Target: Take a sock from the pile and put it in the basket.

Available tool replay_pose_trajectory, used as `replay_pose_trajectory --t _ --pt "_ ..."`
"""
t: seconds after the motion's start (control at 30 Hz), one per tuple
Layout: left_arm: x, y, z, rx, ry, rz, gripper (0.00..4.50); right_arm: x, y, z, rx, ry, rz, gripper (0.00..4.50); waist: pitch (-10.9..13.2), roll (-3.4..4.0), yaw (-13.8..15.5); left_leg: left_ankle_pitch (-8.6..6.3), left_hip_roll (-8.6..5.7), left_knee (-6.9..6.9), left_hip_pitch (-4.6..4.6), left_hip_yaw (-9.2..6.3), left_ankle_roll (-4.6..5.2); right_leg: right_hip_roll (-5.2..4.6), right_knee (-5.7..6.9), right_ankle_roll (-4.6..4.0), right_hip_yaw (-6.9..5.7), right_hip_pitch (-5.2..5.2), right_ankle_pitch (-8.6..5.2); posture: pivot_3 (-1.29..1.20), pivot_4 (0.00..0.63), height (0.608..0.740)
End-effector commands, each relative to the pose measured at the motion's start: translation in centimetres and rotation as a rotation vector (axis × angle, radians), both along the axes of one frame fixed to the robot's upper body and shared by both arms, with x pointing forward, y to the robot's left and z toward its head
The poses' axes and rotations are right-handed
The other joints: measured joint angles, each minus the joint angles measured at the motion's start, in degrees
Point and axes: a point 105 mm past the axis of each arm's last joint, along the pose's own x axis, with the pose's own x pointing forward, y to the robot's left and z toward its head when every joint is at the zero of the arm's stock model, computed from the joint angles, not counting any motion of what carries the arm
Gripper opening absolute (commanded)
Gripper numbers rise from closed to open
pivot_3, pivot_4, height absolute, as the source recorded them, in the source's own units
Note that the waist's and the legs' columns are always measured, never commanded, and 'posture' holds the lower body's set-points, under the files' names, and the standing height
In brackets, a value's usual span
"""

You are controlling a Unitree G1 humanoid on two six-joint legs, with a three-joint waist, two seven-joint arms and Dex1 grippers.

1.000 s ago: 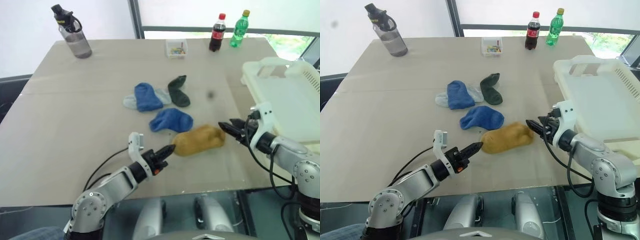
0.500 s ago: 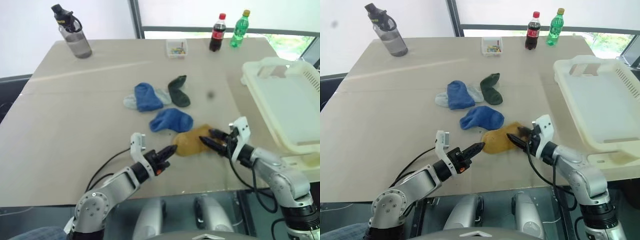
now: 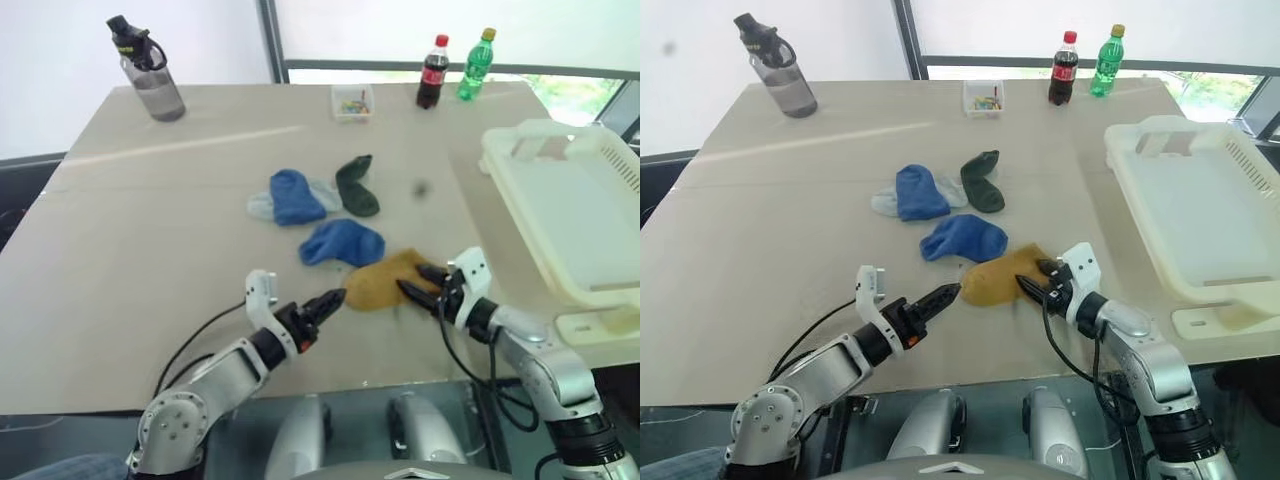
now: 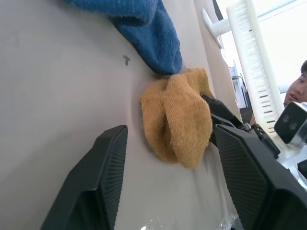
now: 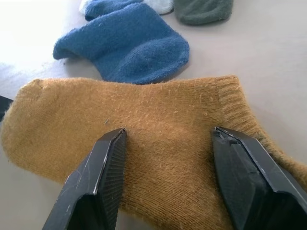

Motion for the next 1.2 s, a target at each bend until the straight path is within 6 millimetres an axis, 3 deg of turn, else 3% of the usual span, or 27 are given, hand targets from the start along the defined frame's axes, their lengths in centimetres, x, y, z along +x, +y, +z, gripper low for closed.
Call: replay_pose_trajectory --t 0.03,0.37,0.67,0.87,1.2 --pt "0.1 0.2 0.6 -0.022 -0.015 0.007 2.8 -0.5 -0.2 -1.5 -0.012 0.06 -0.015 2.9 0.0 0.0 0.0 0.0 0.0 -0.03 0.0 0.0 0.0 0.0 -0.01 -0.07 0.01 -0.01 0.04 0.0 0.15 0.74" --pt "0.1 -2.9 -0.3 -0.097 0.094 -0.165 2.8 -0.5 0.1 -1.1 -0.007 0.042 -0.014 2.9 0.0 -0.01 0.0 0.0 -0.02 -0.03 0.0 0.05 0.0 0.02 -0.03 -0.01 -0.01 0.0 0.01 0.0 0.15 0.74" --pt "1.4 -2.8 -0.9 -0.072 0.139 -0.176 2.8 -0.8 0.3 -1.1 -0.004 0.034 -0.018 2.9 0.0 0.0 0.0 0.0 -0.03 -0.04 -0.01 0.05 0.0 0.02 -0.03 -0.05 -0.03 0.0 0.03 0.0 0.15 0.74" --pt "1.5 -4.0 -0.7 -0.106 0.134 -0.221 2.8 -0.9 0.5 -1.3 -0.01 0.032 -0.016 2.9 0.0 0.0 0.1 0.0 -0.04 -0.04 -0.01 0.06 0.0 0.01 -0.03 -0.06 -0.03 0.01 0.04 0.0 0.15 0.74" --pt "1.6 -5.2 4.1 -0.255 -0.066 -0.312 2.8 -1.0 0.4 -1.2 -0.019 0.02 -0.02 2.9 0.0 0.0 0.0 0.0 -0.04 -0.04 -0.03 0.07 0.0 0.02 -0.04 -0.06 -0.05 0.0 0.04 0.0 0.15 0.74"
